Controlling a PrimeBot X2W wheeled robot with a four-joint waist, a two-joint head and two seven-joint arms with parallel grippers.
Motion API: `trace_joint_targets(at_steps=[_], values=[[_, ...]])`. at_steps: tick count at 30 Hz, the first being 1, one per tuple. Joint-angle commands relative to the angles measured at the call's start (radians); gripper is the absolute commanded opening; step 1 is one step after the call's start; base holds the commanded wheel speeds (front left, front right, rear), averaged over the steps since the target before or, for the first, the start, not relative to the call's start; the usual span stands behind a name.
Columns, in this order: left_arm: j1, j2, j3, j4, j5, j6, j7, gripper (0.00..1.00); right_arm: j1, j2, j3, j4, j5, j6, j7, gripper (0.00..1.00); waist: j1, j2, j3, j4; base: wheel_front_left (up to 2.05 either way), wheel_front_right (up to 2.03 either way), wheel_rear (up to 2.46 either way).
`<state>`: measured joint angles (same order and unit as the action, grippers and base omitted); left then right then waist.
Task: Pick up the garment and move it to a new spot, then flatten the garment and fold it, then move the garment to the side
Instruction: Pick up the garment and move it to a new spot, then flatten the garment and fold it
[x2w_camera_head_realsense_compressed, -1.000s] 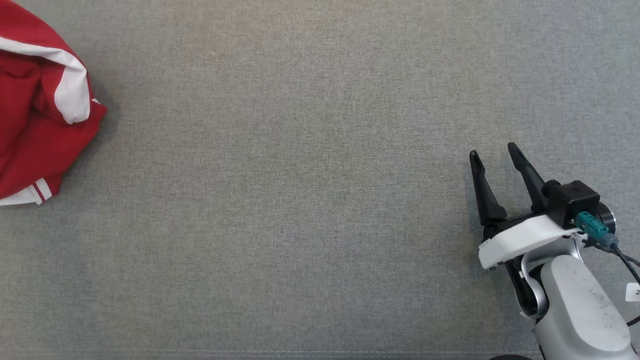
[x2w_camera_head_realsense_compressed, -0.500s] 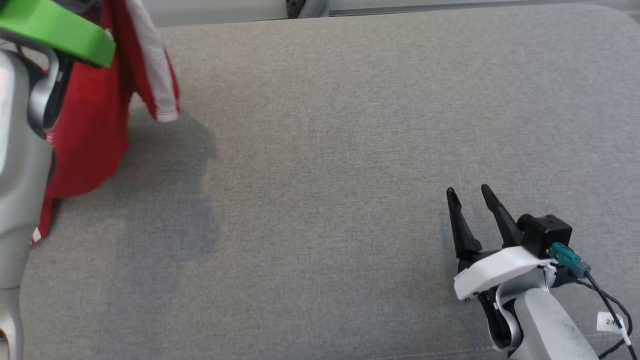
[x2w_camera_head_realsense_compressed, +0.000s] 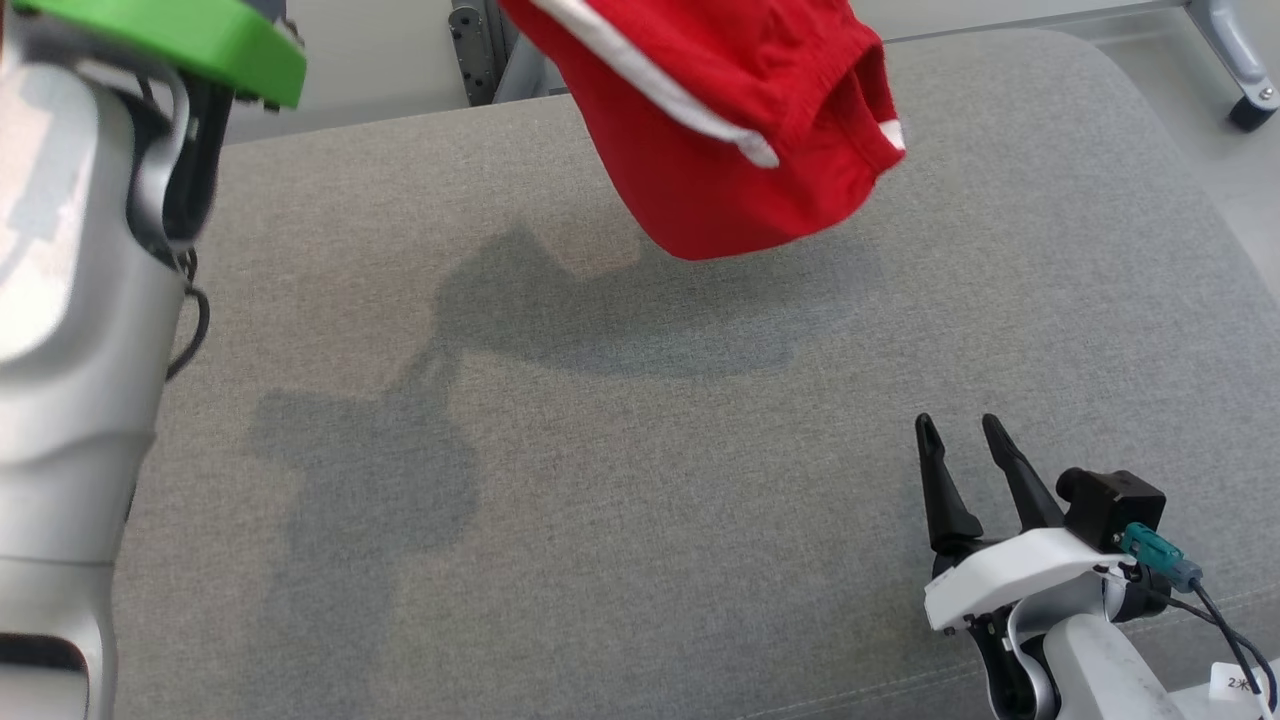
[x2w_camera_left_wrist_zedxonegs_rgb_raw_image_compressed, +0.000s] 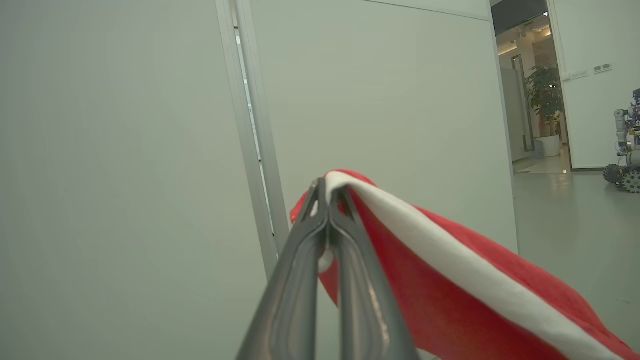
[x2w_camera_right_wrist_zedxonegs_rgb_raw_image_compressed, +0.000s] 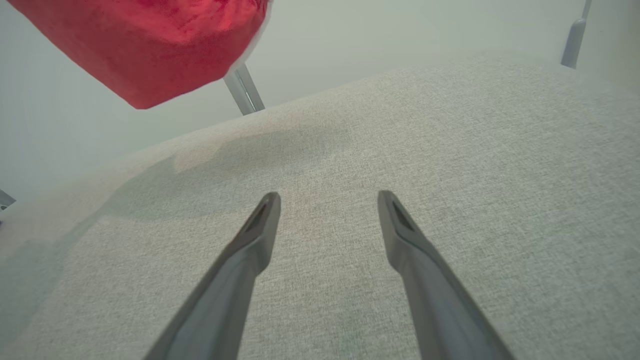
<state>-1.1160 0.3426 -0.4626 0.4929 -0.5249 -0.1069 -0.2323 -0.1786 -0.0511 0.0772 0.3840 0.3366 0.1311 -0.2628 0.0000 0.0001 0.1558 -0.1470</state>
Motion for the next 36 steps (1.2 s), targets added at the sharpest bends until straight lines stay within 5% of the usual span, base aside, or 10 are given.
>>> trace_joint_targets(at_steps=[1, 8, 13, 14, 15, 16, 24, 36], values=[[0.075, 0.011, 0.006, 0.039, -0.016, 0.011, -0.009, 0.00, -0.002, 0.000, -0.003, -0.004, 0.005, 0.000, -0.003, 1.00, 0.0000, -0.0001, 0.012, -0.005, 0.00, 0.00, 0.00], [0.399, -0.046, 0.071, 0.207, -0.084, 0.019, -0.035, 0.00, -0.035, -0.001, 0.002, -0.001, -0.019, 0.000, -0.003, 1.00, 0.0000, -0.0001, 0.055, 0.001, 0.00, 0.00, 0.00], [0.590, -0.090, 0.169, 0.250, -0.033, 0.030, -0.033, 0.00, -0.058, -0.001, 0.009, 0.003, -0.044, 0.000, -0.003, 1.00, 0.0000, -0.0001, 0.064, 0.008, 0.00, 0.00, 0.00], [0.617, -0.100, 0.186, 0.252, -0.017, 0.030, -0.033, 0.24, -0.060, -0.001, 0.011, 0.005, -0.046, -0.001, -0.003, 1.00, 0.0000, -0.0001, 0.060, 0.011, 0.00, 0.00, 0.00], [0.641, -0.107, 0.204, 0.246, 0.005, 0.031, -0.033, 0.88, -0.061, -0.001, 0.012, 0.006, -0.050, -0.001, -0.003, 1.00, 0.0000, -0.0001, 0.054, 0.014, 0.00, 0.00, 0.00], [0.669, -0.116, 0.226, 0.241, 0.019, 0.033, -0.033, 1.00, -0.059, -0.001, 0.015, 0.007, -0.052, -0.001, -0.003, 1.00, 0.0000, -0.0001, 0.046, 0.018, 0.00, 0.00, 0.00], [0.826, -0.168, 0.364, 0.172, 0.144, 0.046, -0.032, 1.00, -0.021, -0.001, 0.043, 0.022, -0.035, 0.000, -0.003, 1.00, 0.0000, -0.0001, -0.028, 0.052, 0.00, 0.00, 0.00], [1.018, -0.271, 0.479, -0.037, 0.305, 0.000, -0.031, 1.00, 0.024, -0.003, 0.086, 0.043, -0.023, -0.001, -0.003, 1.00, 0.0000, -0.0001, -0.093, 0.172, 0.00, 0.00, 0.00]])
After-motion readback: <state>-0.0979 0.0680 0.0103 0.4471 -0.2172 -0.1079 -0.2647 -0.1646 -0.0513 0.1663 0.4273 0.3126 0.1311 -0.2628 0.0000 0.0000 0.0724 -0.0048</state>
